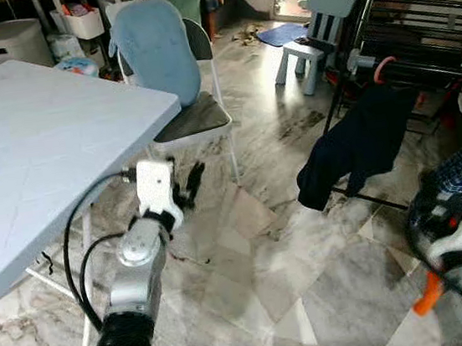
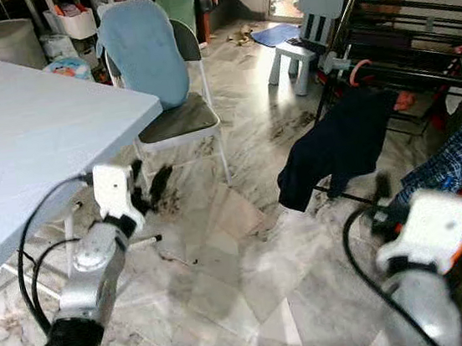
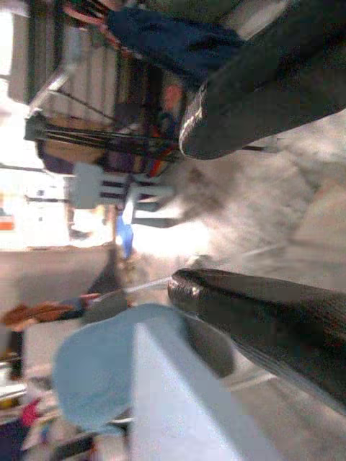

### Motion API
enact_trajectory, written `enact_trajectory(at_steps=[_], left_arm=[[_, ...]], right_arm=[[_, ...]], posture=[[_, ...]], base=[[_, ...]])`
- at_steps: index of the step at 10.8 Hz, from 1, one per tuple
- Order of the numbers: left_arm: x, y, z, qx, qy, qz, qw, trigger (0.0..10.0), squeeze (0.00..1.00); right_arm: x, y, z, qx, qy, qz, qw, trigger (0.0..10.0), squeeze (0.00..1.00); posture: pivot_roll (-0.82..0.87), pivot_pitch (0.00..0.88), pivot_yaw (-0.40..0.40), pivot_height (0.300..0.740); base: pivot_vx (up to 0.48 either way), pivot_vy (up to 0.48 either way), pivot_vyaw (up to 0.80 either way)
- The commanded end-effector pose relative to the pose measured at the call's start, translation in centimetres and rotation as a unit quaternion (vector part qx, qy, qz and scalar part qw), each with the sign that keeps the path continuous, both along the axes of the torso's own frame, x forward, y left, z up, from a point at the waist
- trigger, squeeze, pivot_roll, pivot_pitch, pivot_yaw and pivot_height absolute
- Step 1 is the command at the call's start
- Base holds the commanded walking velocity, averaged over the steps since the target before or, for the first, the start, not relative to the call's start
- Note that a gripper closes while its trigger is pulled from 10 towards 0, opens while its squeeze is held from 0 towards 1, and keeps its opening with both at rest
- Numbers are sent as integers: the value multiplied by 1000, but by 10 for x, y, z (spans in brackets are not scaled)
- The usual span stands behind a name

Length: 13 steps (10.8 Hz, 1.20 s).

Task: Hang hanger

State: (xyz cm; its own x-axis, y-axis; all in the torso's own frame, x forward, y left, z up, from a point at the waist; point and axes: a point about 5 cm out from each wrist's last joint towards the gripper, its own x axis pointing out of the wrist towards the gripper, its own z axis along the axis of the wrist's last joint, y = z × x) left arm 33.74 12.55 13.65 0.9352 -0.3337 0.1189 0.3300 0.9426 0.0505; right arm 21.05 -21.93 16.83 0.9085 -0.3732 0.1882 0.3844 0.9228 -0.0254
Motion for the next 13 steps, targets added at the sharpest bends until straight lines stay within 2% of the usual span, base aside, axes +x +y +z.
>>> enact_trajectory(at_steps=[1,3,8,10,11,12,13], left_arm=[[6,-7,26,1,-51,-12,999,10000,1000],[11,-12,39,3,-75,-16,997,10000,1000],[20,-11,37,23,-69,-8,997,10000,1000],[19,-8,33,13,-61,-9,998,10000,1000],[19,-6,30,1,-54,-15,998,4000,502],[19,-4,28,-2,-56,-10,998,0,0],[19,-3,27,-4,-56,-7,998,0,0]], right_arm=[[0,-1,13,-18,-20,0,1000,10000,1000],[2,-1,14,-28,-19,5,999,10000,1000],[3,1,12,-29,-13,5,999,10000,1000],[3,1,11,-33,-9,6,999,10000,1000],[3,1,10,-32,-7,7,999,10000,1000],[3,1,9,-33,-3,7,999,10000,663],[3,1,8,-33,-2,7,999,10000,588]], posture=[[-5,0,-35,740],[-7,0,-34,740],[-10,0,-27,740],[-11,0,-26,740],[-11,0,-26,740],[-13,0,-28,740],[-13,0,-28,740]], base=[[0,0,0],[0,0,0],[0,0,0],[0,0,0],[0,0,0],[0,0,0],[0,0,0]])
